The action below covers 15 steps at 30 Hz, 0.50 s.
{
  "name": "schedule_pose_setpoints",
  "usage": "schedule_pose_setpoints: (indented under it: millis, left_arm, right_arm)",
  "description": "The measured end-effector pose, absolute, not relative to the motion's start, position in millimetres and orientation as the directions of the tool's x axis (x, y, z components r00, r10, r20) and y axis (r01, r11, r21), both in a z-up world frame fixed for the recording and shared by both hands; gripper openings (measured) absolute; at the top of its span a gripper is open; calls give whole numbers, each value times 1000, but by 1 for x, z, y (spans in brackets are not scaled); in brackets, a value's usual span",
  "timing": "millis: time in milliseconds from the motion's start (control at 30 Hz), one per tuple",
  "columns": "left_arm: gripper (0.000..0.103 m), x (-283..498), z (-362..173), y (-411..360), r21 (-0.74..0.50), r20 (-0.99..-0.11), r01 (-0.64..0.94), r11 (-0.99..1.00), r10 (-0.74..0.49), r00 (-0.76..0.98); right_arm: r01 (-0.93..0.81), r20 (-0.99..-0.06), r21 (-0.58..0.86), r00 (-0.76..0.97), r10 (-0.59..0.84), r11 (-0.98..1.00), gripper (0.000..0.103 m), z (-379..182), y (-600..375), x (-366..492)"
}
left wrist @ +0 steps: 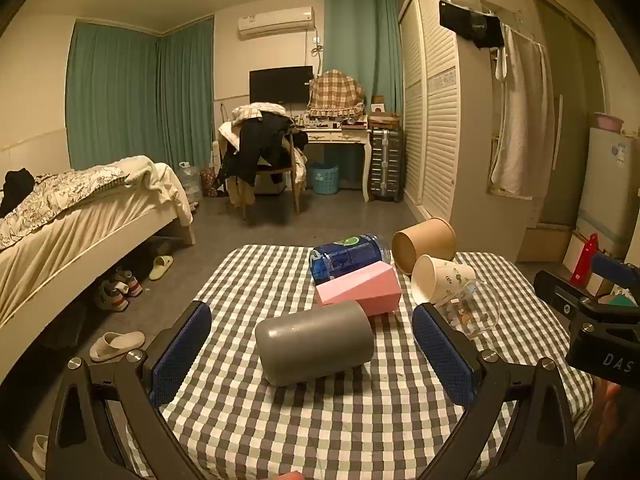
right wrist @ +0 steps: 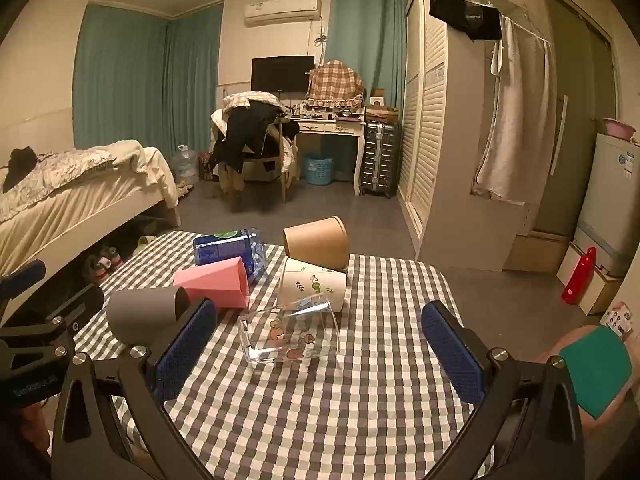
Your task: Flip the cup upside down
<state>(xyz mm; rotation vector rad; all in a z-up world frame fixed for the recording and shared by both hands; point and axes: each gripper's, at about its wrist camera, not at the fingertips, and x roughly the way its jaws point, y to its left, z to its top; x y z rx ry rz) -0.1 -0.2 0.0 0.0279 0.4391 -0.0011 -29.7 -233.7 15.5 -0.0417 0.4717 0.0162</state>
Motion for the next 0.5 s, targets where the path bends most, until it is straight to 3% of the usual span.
schedule_pose_setpoints:
  millis: [500]
  left_arm:
    - [103, 1, -4, 2, 27, -428, 0, 1000, 11, 904]
  right_arm:
    - [-36, -472, -54, 881, 6, 998, 103, 14, -227, -30]
